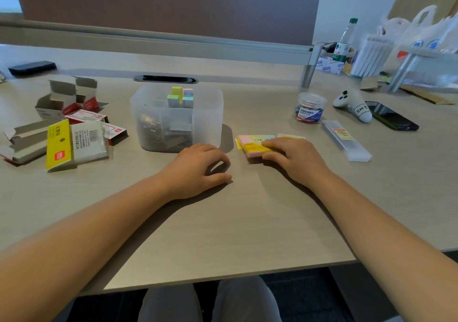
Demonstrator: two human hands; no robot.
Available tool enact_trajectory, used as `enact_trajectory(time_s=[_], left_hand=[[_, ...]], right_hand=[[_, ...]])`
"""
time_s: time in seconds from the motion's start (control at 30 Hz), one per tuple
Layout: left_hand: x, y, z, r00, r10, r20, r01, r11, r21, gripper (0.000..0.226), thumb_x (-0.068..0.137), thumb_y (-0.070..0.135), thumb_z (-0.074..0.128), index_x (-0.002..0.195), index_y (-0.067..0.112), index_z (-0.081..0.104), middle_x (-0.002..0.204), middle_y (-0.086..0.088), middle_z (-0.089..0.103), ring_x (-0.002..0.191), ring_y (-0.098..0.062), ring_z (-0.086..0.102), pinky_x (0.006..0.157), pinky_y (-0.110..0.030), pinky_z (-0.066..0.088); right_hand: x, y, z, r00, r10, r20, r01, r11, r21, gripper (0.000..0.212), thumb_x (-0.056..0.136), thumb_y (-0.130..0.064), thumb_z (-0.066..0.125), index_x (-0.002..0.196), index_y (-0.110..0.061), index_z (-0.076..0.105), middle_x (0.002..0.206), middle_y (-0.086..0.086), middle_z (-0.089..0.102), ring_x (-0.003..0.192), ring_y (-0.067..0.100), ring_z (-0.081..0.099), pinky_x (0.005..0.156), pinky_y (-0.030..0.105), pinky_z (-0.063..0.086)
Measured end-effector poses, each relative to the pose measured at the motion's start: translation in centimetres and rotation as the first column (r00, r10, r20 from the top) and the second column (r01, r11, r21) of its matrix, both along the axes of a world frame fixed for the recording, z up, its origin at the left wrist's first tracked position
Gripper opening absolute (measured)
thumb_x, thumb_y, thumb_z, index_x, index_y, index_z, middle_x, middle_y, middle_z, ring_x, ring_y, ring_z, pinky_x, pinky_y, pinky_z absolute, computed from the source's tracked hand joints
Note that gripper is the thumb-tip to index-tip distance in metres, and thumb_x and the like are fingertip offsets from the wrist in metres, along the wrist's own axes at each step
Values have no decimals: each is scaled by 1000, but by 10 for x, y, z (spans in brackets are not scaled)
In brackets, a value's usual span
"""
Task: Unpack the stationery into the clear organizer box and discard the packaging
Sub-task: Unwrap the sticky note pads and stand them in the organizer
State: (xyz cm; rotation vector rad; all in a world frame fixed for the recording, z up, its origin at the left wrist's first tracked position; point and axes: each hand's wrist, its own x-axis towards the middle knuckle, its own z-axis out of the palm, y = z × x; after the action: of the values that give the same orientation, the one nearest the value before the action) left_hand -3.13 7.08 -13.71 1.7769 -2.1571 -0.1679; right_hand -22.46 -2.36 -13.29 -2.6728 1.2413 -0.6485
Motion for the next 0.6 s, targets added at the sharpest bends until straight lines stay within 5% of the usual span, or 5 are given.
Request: enact_trajectory(time_s=[0.13, 0.2, 0.3, 0.47, 0.6], left_hand=[[1, 0, 0, 989, 24, -143, -33, 998, -56, 40, 86, 34, 53, 123, 17, 49, 124, 0, 54, 111, -11, 46, 83, -14, 30], [0, 0, 0, 964, 46, -261, -64, 996, -61, 45, 84, 31, 56, 126, 16, 45, 128, 0, 52, 114, -12, 47, 86, -14, 32], [-3, 0, 2, 851, 82, -519, -119, 992, -38, 52, 81, 27, 60, 129, 17, 41, 121, 2, 51, 111, -11, 49, 90, -20, 38], [-8, 2, 8, 528, 1, -849, -17, 1000, -9, 15, 87, 14, 49, 93, 27, 52, 93, 10, 62, 78, 4, 63, 72, -13, 52], [-3, 5, 11, 373, 69, -925, -59, 997, 50, 19, 91, 13, 44, 85, 25, 57, 82, 7, 66, 70, -6, 67, 63, -21, 56]], right_hand=[[7, 4, 6, 938, 25, 345, 26, 989, -143, 34, 86, -28, 43, 97, -6, 65, 93, 11, 68, 81, 25, 58, 68, 25, 39], [11, 9, 11, 823, -17, 568, 35, 999, -20, 20, 91, -18, 46, 90, -7, 63, 82, 2, 62, 73, 12, 53, 59, 11, 39], [19, 22, 20, 638, -147, 756, -104, 956, 274, 20, 93, -12, 43, 77, -13, 55, 75, -6, 55, 69, 5, 54, 51, 10, 50], [33, 40, 14, 590, -298, 750, -348, 745, 569, 24, 93, -21, 41, 77, -17, 58, 80, 5, 64, 71, 14, 64, 51, 28, 58], [42, 46, 14, 645, -269, 715, -407, 671, 619, 20, 94, -19, 40, 80, -16, 54, 77, 0, 63, 60, 4, 65, 47, 20, 53]])
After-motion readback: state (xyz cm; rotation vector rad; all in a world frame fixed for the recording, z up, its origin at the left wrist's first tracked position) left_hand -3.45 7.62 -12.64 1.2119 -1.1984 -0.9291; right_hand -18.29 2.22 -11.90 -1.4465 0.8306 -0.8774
